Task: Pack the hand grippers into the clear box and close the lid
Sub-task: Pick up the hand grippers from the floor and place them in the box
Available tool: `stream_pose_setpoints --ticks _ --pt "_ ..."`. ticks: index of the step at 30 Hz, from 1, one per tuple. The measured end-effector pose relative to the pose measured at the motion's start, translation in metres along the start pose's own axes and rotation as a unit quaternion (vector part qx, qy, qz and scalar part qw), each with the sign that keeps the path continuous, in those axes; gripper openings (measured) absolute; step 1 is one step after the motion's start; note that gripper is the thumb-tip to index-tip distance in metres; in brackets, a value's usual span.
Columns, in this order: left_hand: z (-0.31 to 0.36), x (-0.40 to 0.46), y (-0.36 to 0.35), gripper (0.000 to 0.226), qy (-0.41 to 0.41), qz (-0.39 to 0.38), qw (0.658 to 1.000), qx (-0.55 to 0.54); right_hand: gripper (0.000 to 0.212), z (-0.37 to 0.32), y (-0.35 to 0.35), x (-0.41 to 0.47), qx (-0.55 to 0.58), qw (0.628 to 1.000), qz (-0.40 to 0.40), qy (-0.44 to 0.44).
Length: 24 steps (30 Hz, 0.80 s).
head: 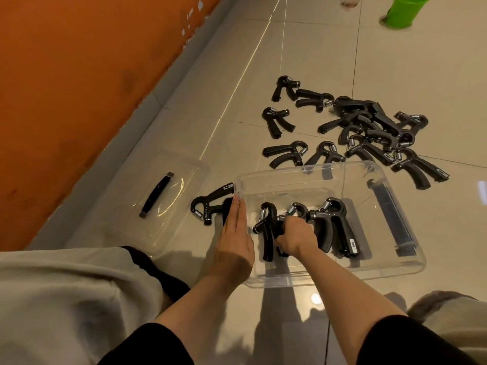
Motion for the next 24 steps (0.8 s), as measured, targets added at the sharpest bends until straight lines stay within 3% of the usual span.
stream_pose_setpoints --ticks 2,9,11,14,17,20,22,24 --pt "0.001 -0.001 -0.001 0.061 -0.024 -0.012 1.000 0.004 0.027 -0.006 0.006 -0.006 -0.042 0.999 0.026 0.018" --pt "0.002 0.001 -0.002 0.074 0.047 -0.029 0.998 -0.021 0.023 -0.046 0.013 -0.025 -0.160 0.970 0.123 0.136" --pt "-0.002 0.002 -0.001 0.077 0.070 -0.027 0.997 -0.012 0.020 -0.053 0.002 -0.023 -0.116 0.977 0.069 0.164" --pt "0.001 0.002 0.000 0.079 0.079 -0.020 0.996 -0.022 0.011 -0.042 -0.022 -0.012 0.040 0.988 -0.070 0.134" --pt "0.001 0.001 0.001 0.078 0.051 -0.022 0.998 -0.033 0.007 -0.028 -0.036 -0.004 0.131 0.978 -0.146 0.065" --pt "-0.002 -0.001 -0.001 0.070 0.005 -0.023 0.999 -0.030 0.023 -0.027 -0.058 -0.014 0.173 0.944 -0.280 0.025" --pt "-0.002 -0.002 -0.001 0.065 -0.028 -0.012 1.000 -0.009 0.020 -0.032 -0.062 -0.017 0.169 0.935 -0.309 0.050" --pt "-0.003 -0.002 -0.002 0.064 -0.027 -0.004 1.000 0.003 0.004 -0.035 -0.058 -0.010 0.176 0.942 -0.279 0.066"
Point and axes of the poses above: each hand's wrist, its own x-axis towards the middle knuckle, its own y-axis out of the back of the hand, z = x × y, the point moved 8 cm from there along x, towards the middle knuckle, and after that the axes turned 15 degrees about -x, right-handed, at the moved point
